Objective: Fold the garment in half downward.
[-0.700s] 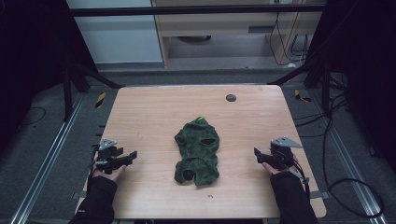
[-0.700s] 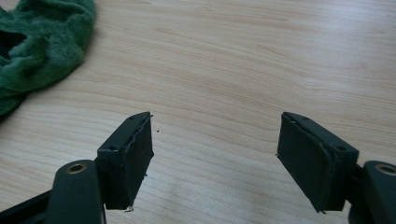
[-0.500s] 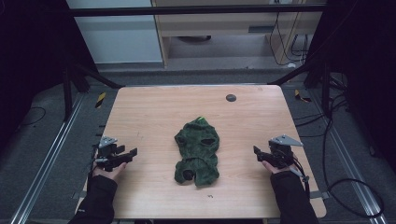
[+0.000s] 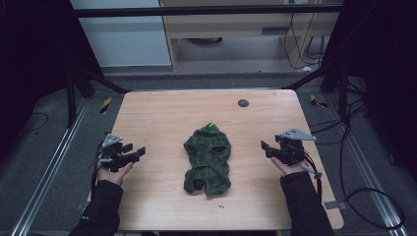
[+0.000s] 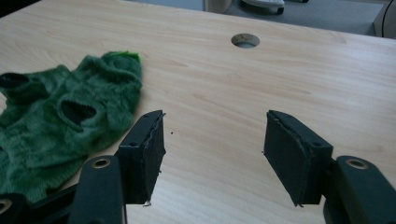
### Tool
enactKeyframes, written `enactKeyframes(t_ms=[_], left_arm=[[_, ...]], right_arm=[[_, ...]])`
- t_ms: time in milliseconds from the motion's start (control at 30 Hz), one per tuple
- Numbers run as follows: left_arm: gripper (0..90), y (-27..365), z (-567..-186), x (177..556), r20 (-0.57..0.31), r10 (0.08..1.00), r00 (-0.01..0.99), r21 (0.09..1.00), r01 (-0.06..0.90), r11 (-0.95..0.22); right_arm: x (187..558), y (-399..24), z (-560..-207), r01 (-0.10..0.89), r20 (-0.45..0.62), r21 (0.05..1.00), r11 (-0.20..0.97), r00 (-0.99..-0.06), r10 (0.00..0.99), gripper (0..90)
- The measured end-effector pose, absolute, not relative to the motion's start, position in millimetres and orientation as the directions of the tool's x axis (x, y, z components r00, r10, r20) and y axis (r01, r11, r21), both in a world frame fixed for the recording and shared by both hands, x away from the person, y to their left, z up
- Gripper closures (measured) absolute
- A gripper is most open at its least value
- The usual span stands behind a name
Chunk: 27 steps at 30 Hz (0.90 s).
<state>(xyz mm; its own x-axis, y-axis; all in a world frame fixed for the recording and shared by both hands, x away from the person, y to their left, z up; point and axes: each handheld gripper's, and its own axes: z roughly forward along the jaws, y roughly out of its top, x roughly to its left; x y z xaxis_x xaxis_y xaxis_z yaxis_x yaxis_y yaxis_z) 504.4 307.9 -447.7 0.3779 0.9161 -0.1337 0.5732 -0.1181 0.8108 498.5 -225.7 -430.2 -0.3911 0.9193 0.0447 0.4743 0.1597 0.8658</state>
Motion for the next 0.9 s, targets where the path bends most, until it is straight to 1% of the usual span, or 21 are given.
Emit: enactKeyframes(t_ms=[400, 633, 900], left_arm=[[38.7, 281, -438, 530, -0.062, 0.9, 0.432, 0.815, 0.543, -0.205], [38.4, 268, -435, 540, -0.073, 0.89, 0.45, 0.817, 0.539, -0.205], [40.0, 247, -429, 551, -0.065, 0.875, 0.48, 0.818, 0.527, -0.229]], right_arm=[[526, -199, -419, 0.478, 0.03, 0.856, 0.195, -0.422, 0.906, 39.9], [540, -185, -419, 0.484, 0.032, 0.851, 0.203, -0.434, 0.901, 42.3], [558, -166, -422, 0.501, 0.048, 0.841, 0.204, -0.444, 0.895, 44.8]])
